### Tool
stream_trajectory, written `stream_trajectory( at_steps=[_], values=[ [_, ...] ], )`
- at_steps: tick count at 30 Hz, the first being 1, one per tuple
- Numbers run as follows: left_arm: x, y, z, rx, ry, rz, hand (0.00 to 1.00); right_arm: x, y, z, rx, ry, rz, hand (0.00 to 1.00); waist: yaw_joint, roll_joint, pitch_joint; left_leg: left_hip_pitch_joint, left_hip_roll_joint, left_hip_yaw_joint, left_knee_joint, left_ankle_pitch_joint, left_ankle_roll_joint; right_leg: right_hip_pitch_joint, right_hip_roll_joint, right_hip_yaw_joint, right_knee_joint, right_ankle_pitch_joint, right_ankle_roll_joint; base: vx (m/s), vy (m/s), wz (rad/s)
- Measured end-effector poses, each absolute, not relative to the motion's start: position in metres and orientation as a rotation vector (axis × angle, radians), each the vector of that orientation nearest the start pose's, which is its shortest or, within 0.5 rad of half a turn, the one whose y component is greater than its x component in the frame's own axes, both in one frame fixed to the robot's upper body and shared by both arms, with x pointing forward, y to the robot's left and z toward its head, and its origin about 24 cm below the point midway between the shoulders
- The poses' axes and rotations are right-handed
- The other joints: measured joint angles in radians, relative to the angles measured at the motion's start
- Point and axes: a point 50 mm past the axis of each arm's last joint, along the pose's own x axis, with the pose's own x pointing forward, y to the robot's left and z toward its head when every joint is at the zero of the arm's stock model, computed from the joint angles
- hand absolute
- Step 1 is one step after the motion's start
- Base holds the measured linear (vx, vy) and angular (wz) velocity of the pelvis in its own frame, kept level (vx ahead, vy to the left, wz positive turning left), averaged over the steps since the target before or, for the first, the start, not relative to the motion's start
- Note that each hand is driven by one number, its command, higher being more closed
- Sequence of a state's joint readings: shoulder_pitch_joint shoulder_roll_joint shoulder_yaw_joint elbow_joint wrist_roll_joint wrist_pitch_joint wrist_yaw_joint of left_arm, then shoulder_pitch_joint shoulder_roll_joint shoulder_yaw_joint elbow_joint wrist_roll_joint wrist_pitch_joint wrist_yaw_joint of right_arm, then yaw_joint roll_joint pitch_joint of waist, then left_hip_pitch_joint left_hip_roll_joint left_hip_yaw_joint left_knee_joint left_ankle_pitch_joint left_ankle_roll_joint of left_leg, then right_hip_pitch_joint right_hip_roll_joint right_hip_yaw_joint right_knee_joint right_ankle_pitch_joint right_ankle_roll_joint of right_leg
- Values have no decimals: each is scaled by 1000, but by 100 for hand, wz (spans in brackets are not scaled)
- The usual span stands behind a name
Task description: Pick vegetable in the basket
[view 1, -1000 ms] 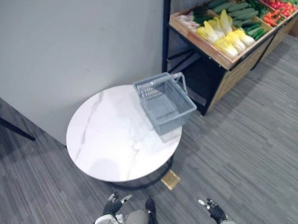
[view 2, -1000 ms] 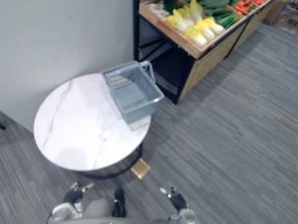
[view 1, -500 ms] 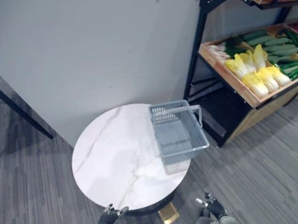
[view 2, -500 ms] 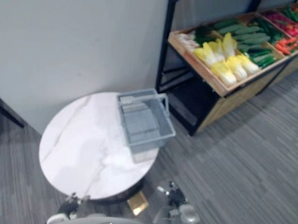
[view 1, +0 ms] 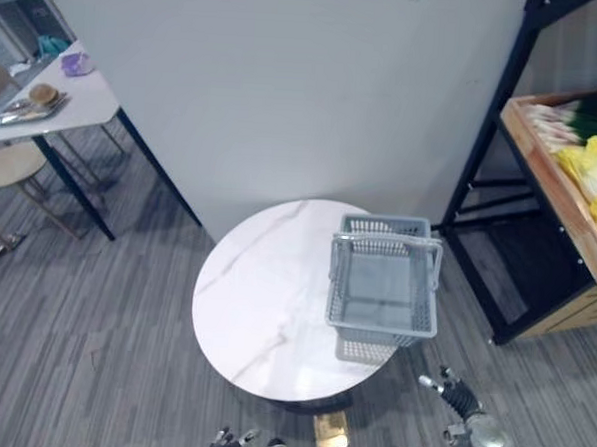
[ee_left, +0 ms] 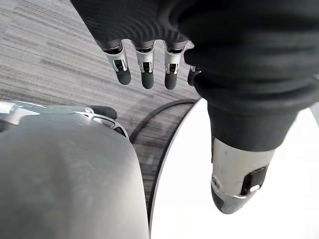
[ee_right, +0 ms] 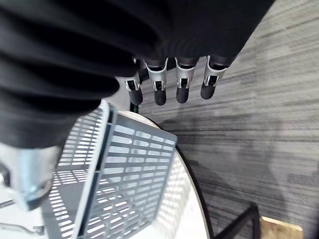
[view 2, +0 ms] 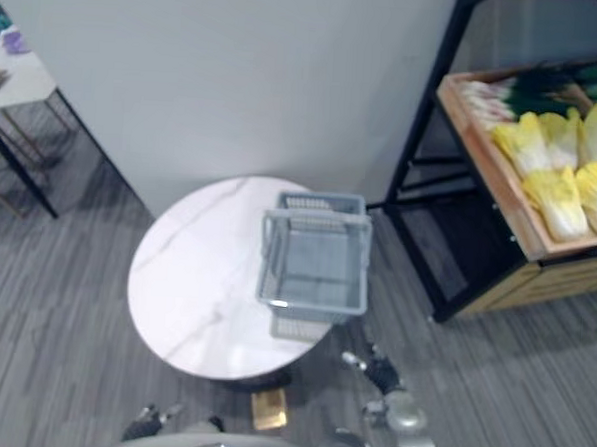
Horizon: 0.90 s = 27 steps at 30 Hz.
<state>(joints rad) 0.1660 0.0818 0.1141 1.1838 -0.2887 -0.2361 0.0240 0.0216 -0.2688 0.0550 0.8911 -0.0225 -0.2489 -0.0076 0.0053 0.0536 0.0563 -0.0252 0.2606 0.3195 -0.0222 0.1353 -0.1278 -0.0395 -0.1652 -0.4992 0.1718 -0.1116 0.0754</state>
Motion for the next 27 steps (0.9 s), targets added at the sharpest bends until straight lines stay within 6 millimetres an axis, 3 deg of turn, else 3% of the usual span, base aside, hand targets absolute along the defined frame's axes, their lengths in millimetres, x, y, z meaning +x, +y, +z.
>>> stream_trajectory(
  at_steps=[2, 4, 7, 11, 17, 21, 24, 27],
  values=[
    [46, 206, -168, -161, 1083, 409, 0, 188, -236, -92, -334, 555, -39, 0, 4, 9, -7, -4, -2, 0, -39, -25, -15, -14, 7, -7, -10, 15, 12, -60, 112, 14],
    [40, 213, -167, -138, 1097, 417, 0, 212, -232, -71, -385, 437, -24, 0, 8, -18, -9, -7, -24, 4, -45, -33, -13, -9, 4, 3, -44, 49, 26, -63, 141, -4],
    [30, 216, -168, -104, 1145, 394, 0, 246, -229, -32, -519, 253, 6, 0, 23, -33, -18, -10, -56, 15, -47, -41, -1, -5, -11, 39, -97, 86, 43, -38, 112, -6],
    [28, 213, -169, -85, 1164, 350, 0, 283, -232, 12, -712, 88, 42, 0, 28, -15, -25, -11, -92, 3, -73, -38, 10, -8, -34, 44, -120, 103, 55, -35, 95, 7],
    [39, 215, -167, -46, 1136, 315, 0, 330, -206, 66, -894, -110, 116, 0, 56, -18, -8, -79, -104, -8, -73, -17, 32, -59, -35, 45, -138, 144, 51, 15, 15, 3],
    [56, 216, -165, -22, 1095, 290, 0, 354, -203, 83, -1003, -117, 98, 0, 81, -23, 41, -115, -110, -32, -73, -5, 40, -79, -36, 32, -148, 160, 47, 23, 5, 13],
    [70, 215, -162, -13, 1050, 276, 0, 375, -212, 106, -1059, -106, 30, 0, 87, -18, 98, -142, -117, -65, -73, 7, 46, -82, -39, 3, -156, 164, 47, 3, 11, 26],
    [76, 213, -161, 0, 1036, 264, 0, 388, -225, 129, -1085, -94, -49, 0, 111, -19, 130, -167, -122, -73, -73, 12, 50, -104, -40, 2, -160, 171, 43, 19, 19, 7]
  ],
)
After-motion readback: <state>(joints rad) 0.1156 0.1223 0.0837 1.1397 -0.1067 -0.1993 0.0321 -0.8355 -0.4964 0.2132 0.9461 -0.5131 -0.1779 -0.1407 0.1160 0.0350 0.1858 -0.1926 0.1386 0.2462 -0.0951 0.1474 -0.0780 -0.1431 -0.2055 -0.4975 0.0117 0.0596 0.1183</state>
